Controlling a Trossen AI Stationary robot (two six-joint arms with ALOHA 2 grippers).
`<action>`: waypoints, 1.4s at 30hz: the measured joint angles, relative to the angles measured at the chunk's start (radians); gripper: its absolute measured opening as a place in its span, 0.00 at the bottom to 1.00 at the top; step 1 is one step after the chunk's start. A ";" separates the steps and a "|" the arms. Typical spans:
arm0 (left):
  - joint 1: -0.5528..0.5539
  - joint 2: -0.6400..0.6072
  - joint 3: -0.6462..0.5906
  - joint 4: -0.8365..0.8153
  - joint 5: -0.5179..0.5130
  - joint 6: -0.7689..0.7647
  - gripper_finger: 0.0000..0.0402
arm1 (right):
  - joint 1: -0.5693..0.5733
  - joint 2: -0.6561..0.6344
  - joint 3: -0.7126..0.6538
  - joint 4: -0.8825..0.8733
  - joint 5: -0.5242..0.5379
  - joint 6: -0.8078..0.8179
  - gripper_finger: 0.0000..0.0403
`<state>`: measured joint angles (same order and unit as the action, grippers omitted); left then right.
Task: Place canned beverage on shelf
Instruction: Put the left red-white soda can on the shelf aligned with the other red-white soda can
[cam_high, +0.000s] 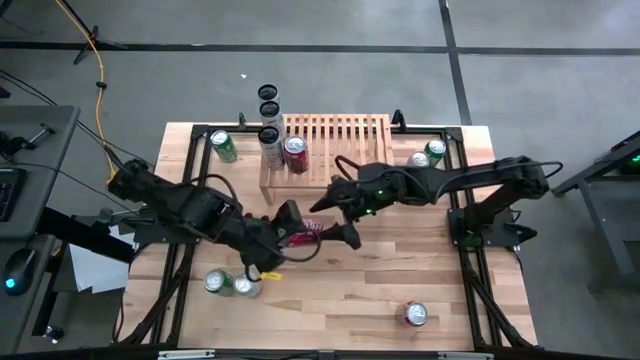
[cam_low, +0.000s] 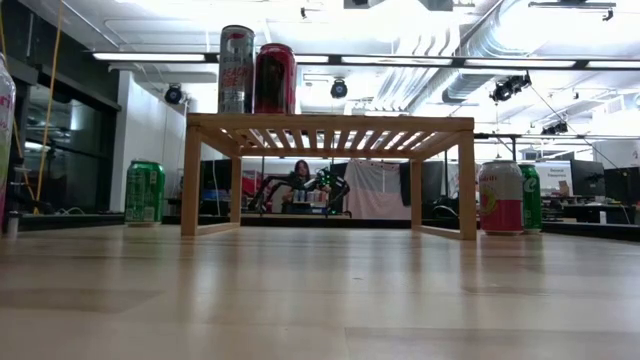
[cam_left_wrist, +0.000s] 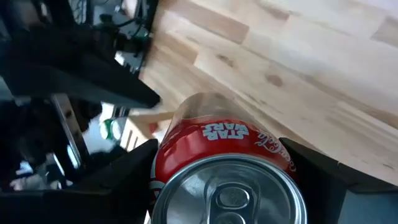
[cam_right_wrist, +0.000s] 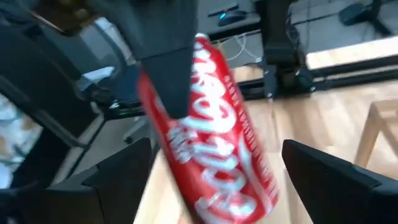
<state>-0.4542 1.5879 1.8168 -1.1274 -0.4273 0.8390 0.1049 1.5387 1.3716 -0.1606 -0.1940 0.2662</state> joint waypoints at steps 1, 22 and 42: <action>0.009 -0.003 0.000 0.000 0.024 0.010 0.70 | 0.000 0.009 0.000 0.013 0.015 -0.005 0.86; 0.130 0.020 0.000 0.088 0.172 0.113 0.70 | 0.024 0.062 0.000 0.068 -0.075 0.024 0.86; 0.150 0.044 0.000 0.159 0.161 0.150 0.70 | 0.024 0.061 0.000 0.068 -0.205 0.093 0.86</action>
<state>-0.3038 1.6321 1.8164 -0.9682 -0.2662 0.9887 0.1291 1.5997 1.3716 -0.0929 -0.3995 0.3590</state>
